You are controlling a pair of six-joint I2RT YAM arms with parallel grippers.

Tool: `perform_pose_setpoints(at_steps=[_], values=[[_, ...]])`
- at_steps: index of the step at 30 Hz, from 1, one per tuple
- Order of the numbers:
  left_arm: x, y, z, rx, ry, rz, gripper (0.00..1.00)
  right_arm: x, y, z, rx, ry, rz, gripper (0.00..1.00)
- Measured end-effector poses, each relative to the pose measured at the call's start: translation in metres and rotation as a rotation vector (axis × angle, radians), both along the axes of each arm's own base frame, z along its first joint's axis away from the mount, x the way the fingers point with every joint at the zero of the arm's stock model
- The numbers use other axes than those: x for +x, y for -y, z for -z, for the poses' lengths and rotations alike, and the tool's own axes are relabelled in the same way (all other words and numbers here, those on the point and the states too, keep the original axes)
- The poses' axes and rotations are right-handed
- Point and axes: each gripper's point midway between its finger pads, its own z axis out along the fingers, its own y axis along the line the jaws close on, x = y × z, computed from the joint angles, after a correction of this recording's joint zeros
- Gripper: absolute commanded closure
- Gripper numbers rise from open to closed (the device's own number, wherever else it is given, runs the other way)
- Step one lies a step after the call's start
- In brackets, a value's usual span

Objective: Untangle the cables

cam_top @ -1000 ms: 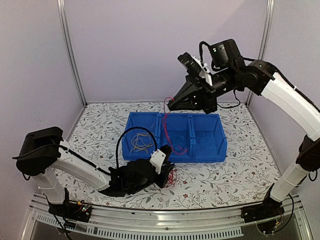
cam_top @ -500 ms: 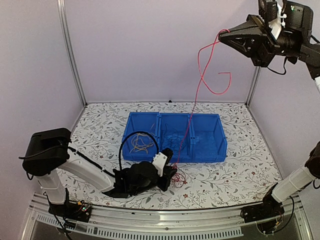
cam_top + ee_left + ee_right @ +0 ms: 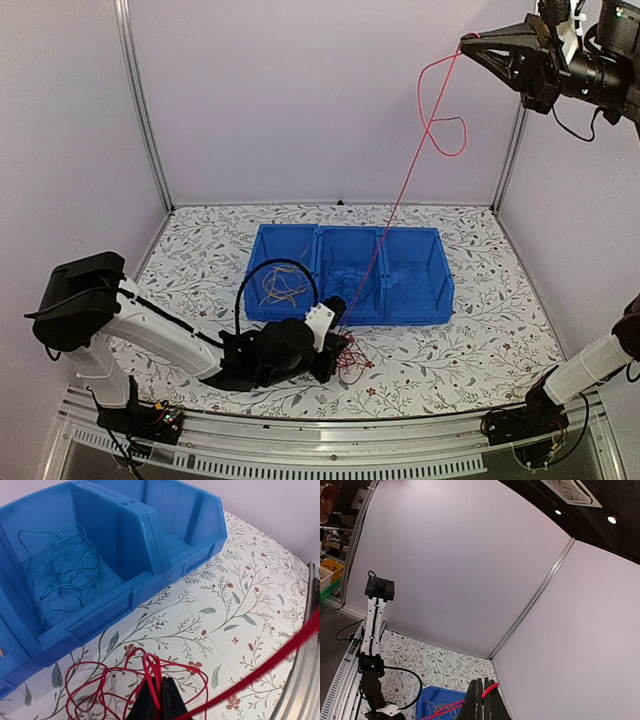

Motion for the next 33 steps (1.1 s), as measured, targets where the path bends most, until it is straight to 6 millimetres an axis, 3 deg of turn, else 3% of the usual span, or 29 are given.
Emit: perform_pose_setpoints(at_steps=[5, 8, 12, 17, 26, 33], values=[[0.001, -0.027, -0.007, 0.024, -0.016, -0.064, 1.00, 0.009, 0.009, -0.010, 0.015, 0.004, 0.091, 1.00], [0.001, -0.042, -0.003, 0.040, -0.034, -0.105, 0.92, 0.013, 0.016, -0.017, 0.031, 0.019, 0.145, 1.00], [-0.002, -0.065, 0.031, 0.153, -0.073, -0.141, 0.86, 0.019, 0.021, -0.026, 0.058, 0.049, 0.189, 1.00], [-0.005, -0.082, 0.069, 0.277, -0.106, -0.165, 0.90, 0.024, 0.026, -0.037, 0.090, 0.085, 0.225, 1.00], [-0.003, -0.082, 0.071, 0.251, -0.125, -0.209, 0.90, 0.028, 0.046, -0.064, 0.157, 0.167, 0.357, 1.00], [-0.002, -0.112, 0.074, 0.221, -0.166, -0.331, 0.87, 0.058, 0.093, -0.093, 0.273, 0.244, 0.695, 1.00]])
